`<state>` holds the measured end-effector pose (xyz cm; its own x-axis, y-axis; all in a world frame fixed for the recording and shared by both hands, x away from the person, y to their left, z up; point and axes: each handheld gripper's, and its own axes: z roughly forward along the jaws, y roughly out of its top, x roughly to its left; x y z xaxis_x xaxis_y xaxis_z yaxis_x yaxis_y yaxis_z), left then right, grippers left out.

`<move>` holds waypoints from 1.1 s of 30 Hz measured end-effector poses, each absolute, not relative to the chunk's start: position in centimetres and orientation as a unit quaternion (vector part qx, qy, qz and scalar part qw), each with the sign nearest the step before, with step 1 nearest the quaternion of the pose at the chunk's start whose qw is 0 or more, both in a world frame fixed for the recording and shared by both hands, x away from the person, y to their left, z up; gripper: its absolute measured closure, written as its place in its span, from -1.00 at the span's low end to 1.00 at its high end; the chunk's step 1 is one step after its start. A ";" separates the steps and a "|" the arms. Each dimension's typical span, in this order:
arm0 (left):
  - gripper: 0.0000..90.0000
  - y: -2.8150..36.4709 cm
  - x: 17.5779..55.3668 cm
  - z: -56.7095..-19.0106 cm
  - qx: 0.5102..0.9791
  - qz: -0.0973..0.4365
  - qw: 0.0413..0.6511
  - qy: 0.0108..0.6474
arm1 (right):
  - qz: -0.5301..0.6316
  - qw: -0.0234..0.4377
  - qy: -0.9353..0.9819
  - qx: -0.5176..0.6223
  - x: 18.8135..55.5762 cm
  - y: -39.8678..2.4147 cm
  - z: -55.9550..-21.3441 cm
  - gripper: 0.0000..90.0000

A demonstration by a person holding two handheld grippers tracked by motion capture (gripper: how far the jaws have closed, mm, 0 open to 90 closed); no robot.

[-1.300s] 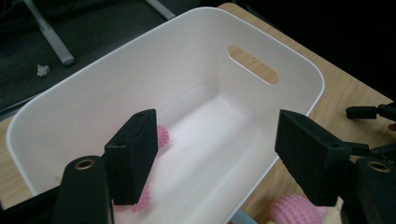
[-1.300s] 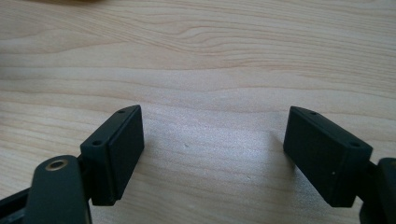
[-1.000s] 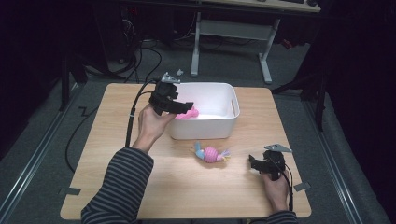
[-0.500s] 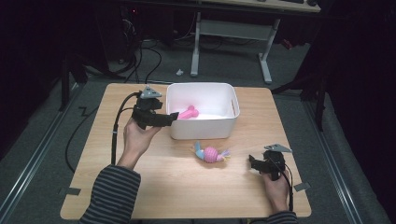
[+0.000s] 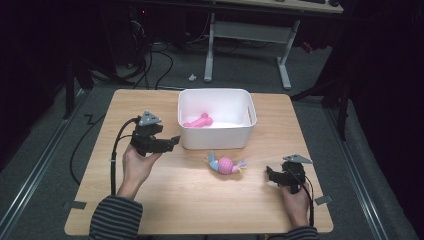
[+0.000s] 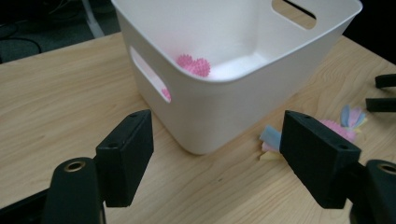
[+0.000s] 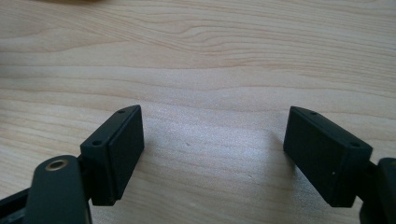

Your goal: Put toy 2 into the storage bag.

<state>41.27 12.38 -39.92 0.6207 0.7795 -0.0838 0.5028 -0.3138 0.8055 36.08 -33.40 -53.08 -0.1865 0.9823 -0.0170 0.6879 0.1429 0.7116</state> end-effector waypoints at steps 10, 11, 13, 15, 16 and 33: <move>-0.42 14.2 40.1 -43.6 0.787 0.157 0.411 0.433 | 0.292 0.252 0.713 0.586 36.1 -33.4 -53.1 -0.55; -0.42 14.2 40.1 -43.8 0.786 0.156 0.411 0.434 | 0.292 0.252 0.713 0.586 36.1 -33.4 -53.1 -0.55; -0.42 14.4 40.0 -44.6 0.785 0.152 0.407 0.441 | 0.292 0.252 0.713 0.586 36.1 -33.4 -53.1 -0.55; -0.42 14.3 40.0 -45.3 0.787 0.157 0.400 0.443 | 0.292 0.252 0.713 0.586 36.1 -33.4 -53.1 -0.55; -0.42 14.3 39.9 -45.6 0.787 0.158 0.399 0.443 | 0.292 0.252 0.713 0.586 36.1 -33.4 -53.1 -0.55; -0.38 13.8 40.1 -51.2 0.789 0.148 0.365 0.472 | 0.292 0.252 0.713 0.585 36.1 -33.4 -53.1 -0.55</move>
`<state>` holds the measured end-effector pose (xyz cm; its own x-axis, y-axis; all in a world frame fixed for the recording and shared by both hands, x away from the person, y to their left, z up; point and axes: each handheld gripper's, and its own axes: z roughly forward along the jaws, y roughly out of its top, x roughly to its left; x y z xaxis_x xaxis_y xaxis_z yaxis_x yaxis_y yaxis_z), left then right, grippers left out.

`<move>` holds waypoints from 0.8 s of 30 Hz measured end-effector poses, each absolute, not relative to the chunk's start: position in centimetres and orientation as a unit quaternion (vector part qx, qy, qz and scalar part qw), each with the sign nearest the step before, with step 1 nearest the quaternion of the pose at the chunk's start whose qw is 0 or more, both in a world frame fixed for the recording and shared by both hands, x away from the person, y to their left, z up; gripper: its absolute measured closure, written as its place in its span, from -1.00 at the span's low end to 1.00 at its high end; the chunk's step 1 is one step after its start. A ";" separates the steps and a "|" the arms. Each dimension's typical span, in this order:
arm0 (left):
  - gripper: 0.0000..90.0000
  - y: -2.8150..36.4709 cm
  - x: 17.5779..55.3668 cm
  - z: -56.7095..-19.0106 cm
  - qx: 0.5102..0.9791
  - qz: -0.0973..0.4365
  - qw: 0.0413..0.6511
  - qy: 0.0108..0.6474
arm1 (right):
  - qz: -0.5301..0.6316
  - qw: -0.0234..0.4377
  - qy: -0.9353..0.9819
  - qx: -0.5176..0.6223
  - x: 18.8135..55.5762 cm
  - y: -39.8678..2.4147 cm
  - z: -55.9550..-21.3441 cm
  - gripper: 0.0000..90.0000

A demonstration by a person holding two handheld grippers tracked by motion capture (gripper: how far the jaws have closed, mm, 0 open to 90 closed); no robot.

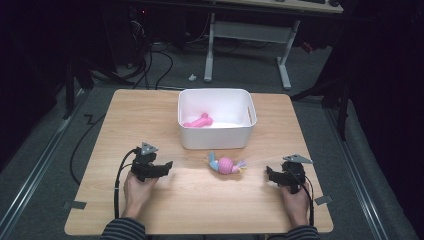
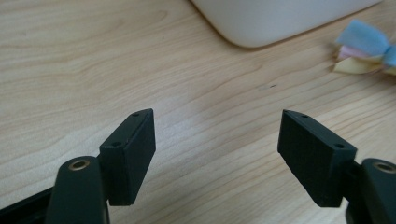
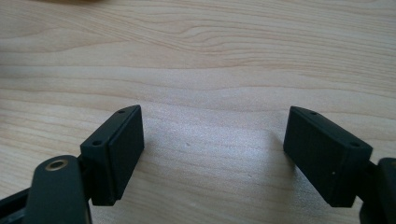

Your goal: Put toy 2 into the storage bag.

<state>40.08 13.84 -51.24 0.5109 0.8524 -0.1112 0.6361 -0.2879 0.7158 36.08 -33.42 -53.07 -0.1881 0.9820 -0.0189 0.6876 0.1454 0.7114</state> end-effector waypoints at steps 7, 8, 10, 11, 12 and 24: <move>-0.38 13.7 40.1 -52.2 0.793 0.154 0.351 0.474 | 0.292 0.252 0.714 0.584 36.1 -33.4 -53.1 -0.54; -0.38 13.7 40.1 -52.3 0.793 0.154 0.350 0.475 | 0.292 0.252 0.714 0.584 36.1 -33.4 -53.1 -0.54; -0.38 13.8 40.2 -52.5 0.793 0.157 0.345 0.477 | 0.292 0.252 0.714 0.584 36.1 -33.4 -53.1 -0.54; -0.38 13.8 40.2 -52.6 0.793 0.160 0.343 0.478 | 0.292 0.252 0.714 0.584 36.1 -33.4 -53.1 -0.54; -0.39 13.7 40.3 -52.7 0.794 0.169 0.335 0.478 | 0.292 0.252 0.714 0.584 36.1 -33.4 -53.1 -0.54; -0.61 13.2 40.1 -53.6 0.788 0.198 0.344 0.471 | 0.294 0.249 0.720 0.577 36.3 -33.3 -53.1 -0.61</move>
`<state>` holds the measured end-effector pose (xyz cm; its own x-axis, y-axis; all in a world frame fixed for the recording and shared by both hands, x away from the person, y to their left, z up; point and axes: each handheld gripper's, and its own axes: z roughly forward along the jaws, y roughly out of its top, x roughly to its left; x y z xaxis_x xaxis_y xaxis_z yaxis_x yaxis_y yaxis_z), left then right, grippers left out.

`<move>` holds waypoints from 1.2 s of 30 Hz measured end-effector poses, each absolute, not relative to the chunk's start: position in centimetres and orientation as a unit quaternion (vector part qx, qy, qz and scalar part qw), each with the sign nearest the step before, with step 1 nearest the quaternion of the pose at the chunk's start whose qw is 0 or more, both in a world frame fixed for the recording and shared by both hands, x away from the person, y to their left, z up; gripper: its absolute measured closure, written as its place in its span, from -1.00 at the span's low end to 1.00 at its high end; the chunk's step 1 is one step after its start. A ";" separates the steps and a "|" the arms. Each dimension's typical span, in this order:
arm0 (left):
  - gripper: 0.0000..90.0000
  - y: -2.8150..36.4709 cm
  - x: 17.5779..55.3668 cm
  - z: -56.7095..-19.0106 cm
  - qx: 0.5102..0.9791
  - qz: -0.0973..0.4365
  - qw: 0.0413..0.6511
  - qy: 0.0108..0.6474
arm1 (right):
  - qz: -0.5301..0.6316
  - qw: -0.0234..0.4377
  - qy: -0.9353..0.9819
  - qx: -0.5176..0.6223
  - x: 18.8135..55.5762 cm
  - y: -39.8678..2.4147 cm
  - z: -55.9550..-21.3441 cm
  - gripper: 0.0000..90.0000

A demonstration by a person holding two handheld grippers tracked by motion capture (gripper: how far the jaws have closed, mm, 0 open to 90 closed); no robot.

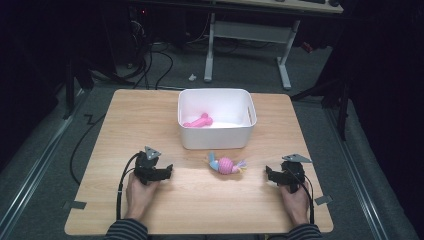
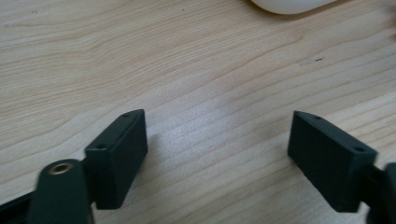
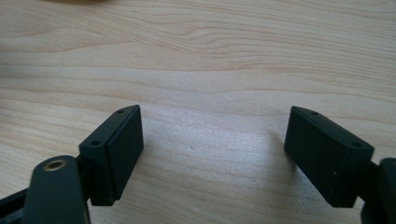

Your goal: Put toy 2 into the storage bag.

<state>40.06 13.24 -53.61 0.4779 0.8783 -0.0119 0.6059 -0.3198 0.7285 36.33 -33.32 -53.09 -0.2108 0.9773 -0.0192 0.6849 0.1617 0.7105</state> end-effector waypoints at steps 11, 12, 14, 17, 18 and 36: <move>-0.61 13.2 39.9 -53.6 0.785 0.201 0.343 0.476 | 0.290 0.240 0.728 0.573 36.5 -33.4 -53.1 -0.69; -0.61 13.2 39.9 -53.6 0.784 0.201 0.343 0.476 | 0.285 0.233 0.732 0.573 36.5 -33.5 -52.9 -0.60; -0.61 13.2 39.9 -53.6 0.784 0.201 0.344 0.476 | 0.275 0.223 0.737 0.575 36.5 -33.8 -52.4 -0.50; -0.61 13.2 39.9 -53.6 0.785 0.199 0.344 0.476 | 0.275 0.211 0.745 0.570 36.2 -34.0 -52.2 -0.48; -0.60 13.2 39.9 -53.6 0.784 0.199 0.345 0.476 | 0.274 0.210 0.747 0.568 36.1 -34.0 -52.2 -0.48; -0.60 13.2 39.9 -53.6 0.785 0.199 0.344 0.476 | 0.320 0.212 0.759 0.526 32.9 -32.5 -50.6 -0.28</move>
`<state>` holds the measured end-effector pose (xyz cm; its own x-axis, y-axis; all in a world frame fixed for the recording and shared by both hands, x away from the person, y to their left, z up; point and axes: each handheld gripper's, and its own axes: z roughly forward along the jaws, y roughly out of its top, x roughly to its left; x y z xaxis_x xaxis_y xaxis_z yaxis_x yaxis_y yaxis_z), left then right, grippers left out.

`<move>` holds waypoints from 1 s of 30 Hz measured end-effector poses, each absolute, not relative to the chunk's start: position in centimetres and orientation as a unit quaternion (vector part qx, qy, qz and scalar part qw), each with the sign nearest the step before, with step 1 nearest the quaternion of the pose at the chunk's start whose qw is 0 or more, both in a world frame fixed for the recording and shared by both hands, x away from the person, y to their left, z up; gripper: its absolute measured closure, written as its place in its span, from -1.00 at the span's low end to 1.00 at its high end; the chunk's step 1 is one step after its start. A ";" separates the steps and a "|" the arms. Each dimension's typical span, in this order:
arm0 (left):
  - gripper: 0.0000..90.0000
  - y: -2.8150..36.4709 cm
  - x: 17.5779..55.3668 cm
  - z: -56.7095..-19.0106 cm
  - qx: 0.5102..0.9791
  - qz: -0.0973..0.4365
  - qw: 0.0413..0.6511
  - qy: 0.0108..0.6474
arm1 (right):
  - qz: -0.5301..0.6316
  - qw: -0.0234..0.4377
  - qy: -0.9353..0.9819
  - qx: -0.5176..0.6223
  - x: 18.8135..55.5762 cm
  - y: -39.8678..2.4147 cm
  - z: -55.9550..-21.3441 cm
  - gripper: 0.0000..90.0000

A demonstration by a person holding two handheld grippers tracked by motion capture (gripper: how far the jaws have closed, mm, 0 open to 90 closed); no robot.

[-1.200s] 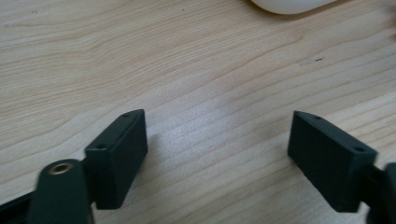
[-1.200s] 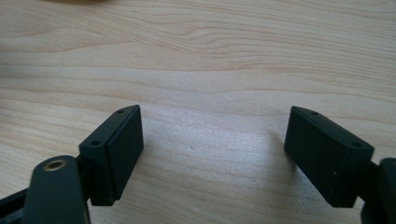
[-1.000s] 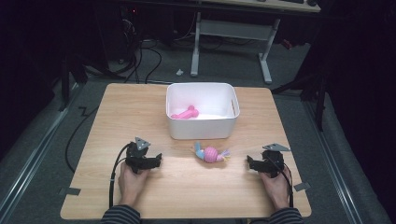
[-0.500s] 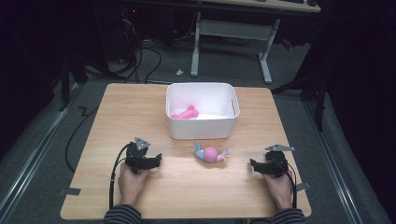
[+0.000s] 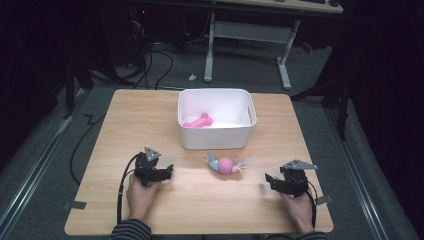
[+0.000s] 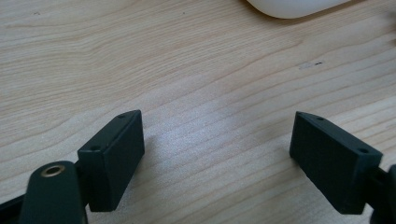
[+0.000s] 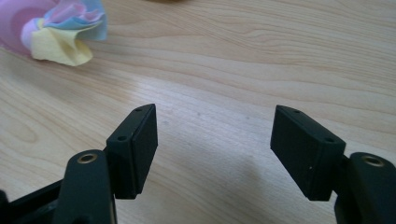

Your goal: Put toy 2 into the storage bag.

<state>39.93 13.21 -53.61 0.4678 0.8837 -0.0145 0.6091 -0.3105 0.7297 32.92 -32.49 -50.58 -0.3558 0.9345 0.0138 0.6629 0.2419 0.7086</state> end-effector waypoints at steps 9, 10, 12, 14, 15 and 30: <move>-0.60 13.2 39.9 -53.6 0.784 0.200 0.344 0.476 | 0.334 0.204 0.776 0.495 32.5 -30.7 -49.5 -0.26; -0.60 13.2 39.9 -53.6 0.784 0.200 0.344 0.476 | 0.336 0.202 0.776 0.493 32.4 -30.4 -49.3 -0.26; -0.60 13.2 39.9 -53.6 0.784 0.200 0.344 0.476 | 0.338 0.202 0.781 0.485 32.4 -30.0 -49.1 -0.26; -0.60 13.2 39.9 -53.6 0.784 0.200 0.344 0.476 | 0.338 0.200 0.787 0.476 32.5 -29.4 -48.8 -0.26; -0.60 13.2 39.9 -53.6 0.784 0.200 0.344 0.476 | 0.340 0.199 0.789 0.471 32.5 -29.2 -48.7 -0.26; -0.60 13.2 39.9 -53.6 0.784 0.199 0.345 0.476 | 0.370 0.172 0.801 0.439 33.4 -26.3 -47.1 -0.24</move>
